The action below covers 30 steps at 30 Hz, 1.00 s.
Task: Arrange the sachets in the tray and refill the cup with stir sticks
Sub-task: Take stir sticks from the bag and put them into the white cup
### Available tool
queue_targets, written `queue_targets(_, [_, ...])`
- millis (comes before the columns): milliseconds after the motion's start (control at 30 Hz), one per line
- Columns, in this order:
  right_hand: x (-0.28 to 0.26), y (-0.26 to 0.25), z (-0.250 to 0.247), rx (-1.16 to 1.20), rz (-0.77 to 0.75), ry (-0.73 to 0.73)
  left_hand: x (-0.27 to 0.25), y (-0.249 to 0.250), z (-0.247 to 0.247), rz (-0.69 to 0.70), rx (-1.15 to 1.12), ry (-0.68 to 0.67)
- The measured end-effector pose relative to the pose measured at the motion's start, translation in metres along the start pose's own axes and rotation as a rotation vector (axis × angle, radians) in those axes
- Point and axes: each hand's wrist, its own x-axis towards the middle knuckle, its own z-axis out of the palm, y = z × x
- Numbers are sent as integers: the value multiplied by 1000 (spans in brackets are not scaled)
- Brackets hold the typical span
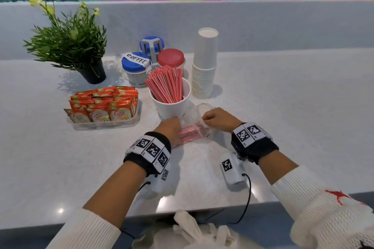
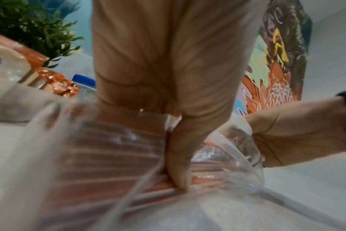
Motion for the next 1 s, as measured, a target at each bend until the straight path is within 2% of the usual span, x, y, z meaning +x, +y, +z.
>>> queue_targets(200, [-3, -2, 9, 447, -76, -14, 3, -3, 5, 132, -89, 23])
queue_targets(367, [-7, -11, 0, 434, -133, 117, 8, -8, 10, 132, -140, 26])
queue_targets(500, [-12, -11, -17, 509, -105, 176, 8, -11, 10, 134, -185, 30])
queue_targets(767, [-10, -10, -17, 461, -112, 209, 17, -5, 15, 195, -258, 21])
queue_targets(867, [-12, -10, -25, 560, -121, 324, 21, -9, 18, 198, -282, 27])
queue_targets(933, [-13, -11, -28, 710, -119, 423, 22, -12, 17, 183, -280, -1])
queue_targets(1000, [-13, -13, -26, 862, -129, 431, 25, -14, 16, 170, -275, -15])
